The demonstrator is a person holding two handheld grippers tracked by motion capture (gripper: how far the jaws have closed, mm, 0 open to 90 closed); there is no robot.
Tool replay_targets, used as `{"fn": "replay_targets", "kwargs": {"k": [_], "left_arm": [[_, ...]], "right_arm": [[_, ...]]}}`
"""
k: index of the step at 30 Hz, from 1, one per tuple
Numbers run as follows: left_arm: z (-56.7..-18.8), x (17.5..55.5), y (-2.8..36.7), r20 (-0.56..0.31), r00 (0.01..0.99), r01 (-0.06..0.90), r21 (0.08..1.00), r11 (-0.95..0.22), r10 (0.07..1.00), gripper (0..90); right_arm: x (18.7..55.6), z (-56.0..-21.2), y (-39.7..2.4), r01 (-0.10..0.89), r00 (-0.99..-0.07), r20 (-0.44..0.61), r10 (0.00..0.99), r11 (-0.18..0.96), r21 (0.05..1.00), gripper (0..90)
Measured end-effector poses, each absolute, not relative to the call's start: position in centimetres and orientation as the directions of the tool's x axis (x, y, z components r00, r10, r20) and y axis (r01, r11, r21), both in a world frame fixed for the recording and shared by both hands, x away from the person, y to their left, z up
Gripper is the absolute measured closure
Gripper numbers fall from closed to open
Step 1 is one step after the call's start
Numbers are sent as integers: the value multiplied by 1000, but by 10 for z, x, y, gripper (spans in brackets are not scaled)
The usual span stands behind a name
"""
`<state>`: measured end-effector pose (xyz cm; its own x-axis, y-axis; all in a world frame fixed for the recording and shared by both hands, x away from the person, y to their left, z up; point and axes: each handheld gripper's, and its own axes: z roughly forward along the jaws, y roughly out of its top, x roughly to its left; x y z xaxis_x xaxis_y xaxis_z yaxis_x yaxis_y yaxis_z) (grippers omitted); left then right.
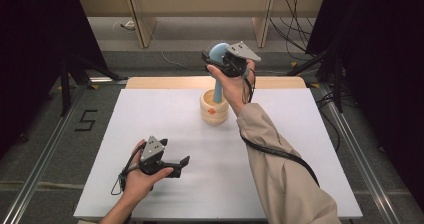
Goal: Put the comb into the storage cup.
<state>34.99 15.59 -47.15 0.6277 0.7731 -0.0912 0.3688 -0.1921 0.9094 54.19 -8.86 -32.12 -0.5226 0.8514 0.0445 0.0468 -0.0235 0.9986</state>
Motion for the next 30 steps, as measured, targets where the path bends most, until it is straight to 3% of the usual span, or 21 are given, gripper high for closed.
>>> {"fn": "replay_targets", "kwargs": {"k": [30], "left_arm": [[-472,350,156,-92,628,369,910,-192,773,0]], "right_arm": [[544,-328,-87,40,-506,31,862,-13,999,245]]}}
